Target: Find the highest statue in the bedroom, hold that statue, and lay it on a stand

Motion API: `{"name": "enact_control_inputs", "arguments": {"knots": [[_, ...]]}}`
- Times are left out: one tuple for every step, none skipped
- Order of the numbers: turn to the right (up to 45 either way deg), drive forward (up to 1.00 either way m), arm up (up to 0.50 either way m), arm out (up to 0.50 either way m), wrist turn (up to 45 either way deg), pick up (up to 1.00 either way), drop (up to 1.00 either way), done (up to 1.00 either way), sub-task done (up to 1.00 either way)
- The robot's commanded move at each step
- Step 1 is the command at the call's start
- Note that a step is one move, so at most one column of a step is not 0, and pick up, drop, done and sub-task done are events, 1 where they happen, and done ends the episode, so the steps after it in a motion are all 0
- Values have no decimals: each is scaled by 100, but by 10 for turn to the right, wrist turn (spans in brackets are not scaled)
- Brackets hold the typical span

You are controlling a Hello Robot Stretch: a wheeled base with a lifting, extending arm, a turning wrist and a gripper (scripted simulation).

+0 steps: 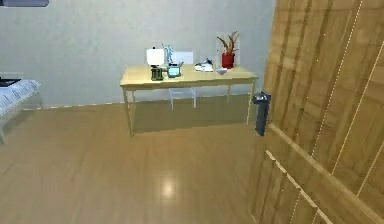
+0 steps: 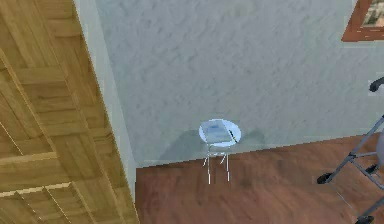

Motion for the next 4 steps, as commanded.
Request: {"name": "enact_control_inputs", "arguments": {"knots": [[-30, 0, 0, 0, 0, 0, 0, 0, 0], [-30, 0, 0, 0, 0, 0, 0, 0, 0], [0, 100, 0, 0, 0, 0, 0, 0, 0], [-60, 0, 0, 0, 0, 0, 0, 0, 0]]}}
